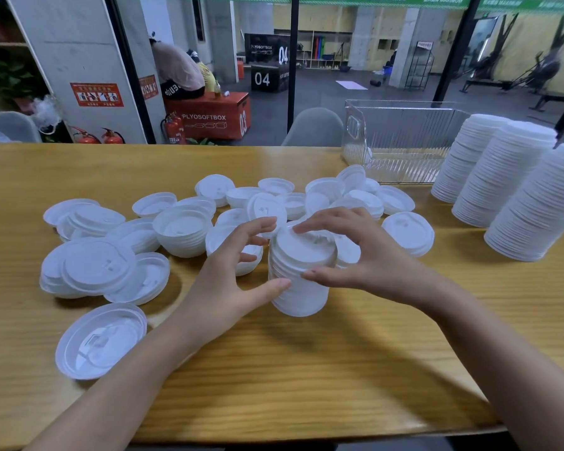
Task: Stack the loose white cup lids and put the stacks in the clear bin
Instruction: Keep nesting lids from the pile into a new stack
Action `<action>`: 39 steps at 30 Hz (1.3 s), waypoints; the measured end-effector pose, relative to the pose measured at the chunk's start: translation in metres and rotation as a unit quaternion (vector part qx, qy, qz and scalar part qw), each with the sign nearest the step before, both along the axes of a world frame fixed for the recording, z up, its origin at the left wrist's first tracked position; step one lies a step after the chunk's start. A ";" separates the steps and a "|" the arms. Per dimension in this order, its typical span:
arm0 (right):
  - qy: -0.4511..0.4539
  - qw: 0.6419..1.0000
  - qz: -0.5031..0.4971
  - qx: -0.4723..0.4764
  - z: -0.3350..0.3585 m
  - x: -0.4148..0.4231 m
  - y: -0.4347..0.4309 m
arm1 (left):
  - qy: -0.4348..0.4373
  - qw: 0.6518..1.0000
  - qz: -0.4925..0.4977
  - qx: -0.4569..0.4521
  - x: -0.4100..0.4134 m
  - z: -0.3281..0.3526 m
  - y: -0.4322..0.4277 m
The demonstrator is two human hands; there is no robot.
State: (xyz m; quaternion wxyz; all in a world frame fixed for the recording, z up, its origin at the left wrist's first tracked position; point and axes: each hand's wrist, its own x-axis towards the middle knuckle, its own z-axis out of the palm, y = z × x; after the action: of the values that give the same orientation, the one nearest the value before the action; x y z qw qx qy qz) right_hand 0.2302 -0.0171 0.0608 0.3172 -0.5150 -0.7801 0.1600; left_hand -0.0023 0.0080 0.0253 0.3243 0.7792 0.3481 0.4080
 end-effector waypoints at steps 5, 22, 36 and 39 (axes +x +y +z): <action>0.004 1.000 0.003 0.010 0.000 0.000 -0.003 | 0.004 1.000 -0.002 -0.002 0.000 0.000 -0.001; -0.052 0.980 -0.187 0.038 -0.053 0.051 0.005 | -0.008 1.000 -0.008 0.014 0.001 0.002 0.001; -0.051 0.978 -0.199 0.033 -0.053 0.049 0.008 | -0.005 1.000 -0.012 0.014 0.001 0.002 0.000; -0.001 0.978 -0.206 0.044 -0.052 0.050 0.007 | -0.005 1.000 -0.013 0.015 0.001 0.002 -0.001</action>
State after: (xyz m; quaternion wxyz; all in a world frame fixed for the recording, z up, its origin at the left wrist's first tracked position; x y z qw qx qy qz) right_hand 0.2799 -0.0103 0.0092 0.3652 -0.6501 -0.6639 0.0568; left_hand -0.0014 0.0072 0.0275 0.3198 0.7863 0.3305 0.4126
